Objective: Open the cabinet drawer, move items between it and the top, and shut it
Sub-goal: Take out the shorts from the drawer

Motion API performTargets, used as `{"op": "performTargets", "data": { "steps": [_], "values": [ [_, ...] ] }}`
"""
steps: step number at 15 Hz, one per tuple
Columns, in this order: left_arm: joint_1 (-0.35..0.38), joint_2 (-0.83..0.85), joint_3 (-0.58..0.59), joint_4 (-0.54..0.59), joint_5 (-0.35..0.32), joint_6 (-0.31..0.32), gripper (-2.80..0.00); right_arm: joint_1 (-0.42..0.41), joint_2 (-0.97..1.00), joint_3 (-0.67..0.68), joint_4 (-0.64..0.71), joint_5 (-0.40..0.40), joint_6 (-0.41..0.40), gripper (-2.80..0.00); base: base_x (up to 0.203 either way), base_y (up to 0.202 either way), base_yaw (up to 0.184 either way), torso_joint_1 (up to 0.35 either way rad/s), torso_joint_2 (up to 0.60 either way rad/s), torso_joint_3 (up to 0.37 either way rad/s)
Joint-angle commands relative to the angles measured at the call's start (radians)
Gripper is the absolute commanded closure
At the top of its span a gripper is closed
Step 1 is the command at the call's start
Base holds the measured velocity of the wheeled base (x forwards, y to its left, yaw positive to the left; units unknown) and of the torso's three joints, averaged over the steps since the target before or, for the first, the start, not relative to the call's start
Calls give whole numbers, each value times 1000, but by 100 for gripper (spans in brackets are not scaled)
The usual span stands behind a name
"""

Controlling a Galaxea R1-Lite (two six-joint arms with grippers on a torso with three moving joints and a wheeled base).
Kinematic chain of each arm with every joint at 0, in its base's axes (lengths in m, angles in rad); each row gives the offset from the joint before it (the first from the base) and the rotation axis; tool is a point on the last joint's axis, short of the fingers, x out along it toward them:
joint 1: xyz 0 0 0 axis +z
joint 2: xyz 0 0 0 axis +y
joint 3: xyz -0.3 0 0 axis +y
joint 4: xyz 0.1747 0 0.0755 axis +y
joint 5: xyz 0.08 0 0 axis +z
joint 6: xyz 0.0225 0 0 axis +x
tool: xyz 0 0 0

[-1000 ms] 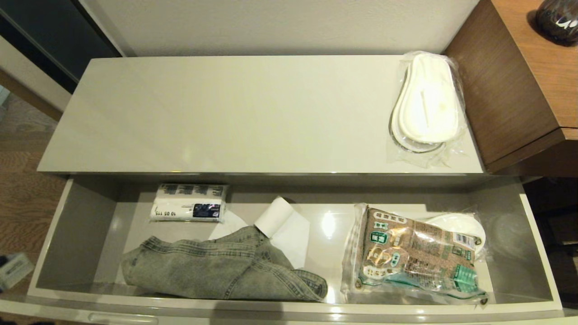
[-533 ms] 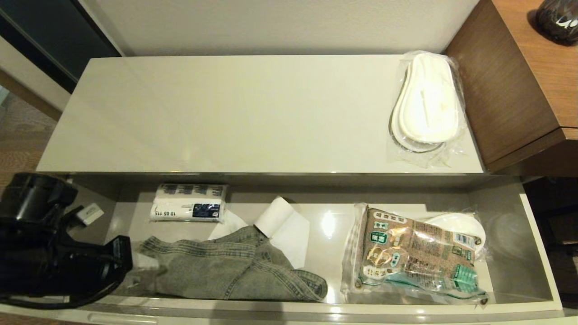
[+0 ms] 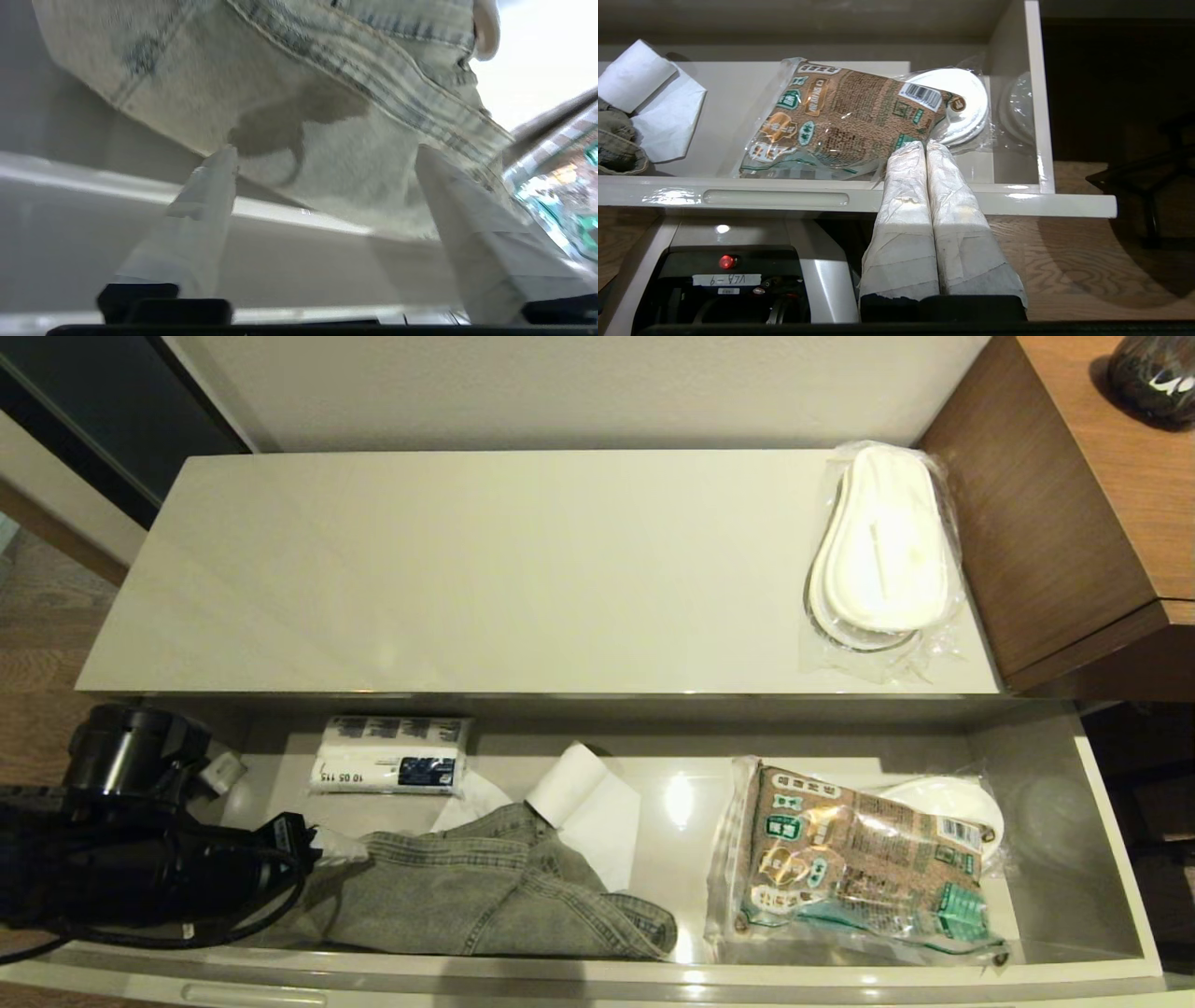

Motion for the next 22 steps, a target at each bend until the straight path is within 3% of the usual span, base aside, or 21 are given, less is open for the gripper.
{"op": "performTargets", "data": {
  "steps": [1,5,9,11,14,17,21,22],
  "values": [
    [-14,41,-7,-12,30,0,-280,0,1,0,0,0,1,0,0,0,0,0,0,0],
    [-41,126,-5,-24,43,-8,-280,0,1,-1,0,0,1,0,0,0,0,0,0,0],
    [-68,186,12,-112,42,-27,-280,0,1,-1,0,0,1,0,0,0,0,0,0,0],
    [-68,203,17,-190,39,-43,-280,0,2,-2,0,0,1,0,0,0,0,0,0,0],
    [-68,228,7,-220,34,-51,-280,0,1,-2,0,0,1,0,0,0,0,0,0,0],
    [-51,307,-23,-251,35,-98,-280,0,1,-2,0,0,1,0,0,0,0,0,0,0],
    [-32,374,-35,-359,7,-107,-280,0,2,-2,0,0,1,0,0,0,0,0,0,0],
    [-31,388,-51,-361,-20,-139,-280,0,1,-2,0,0,1,0,0,0,0,0,0,0]
  ]
}}
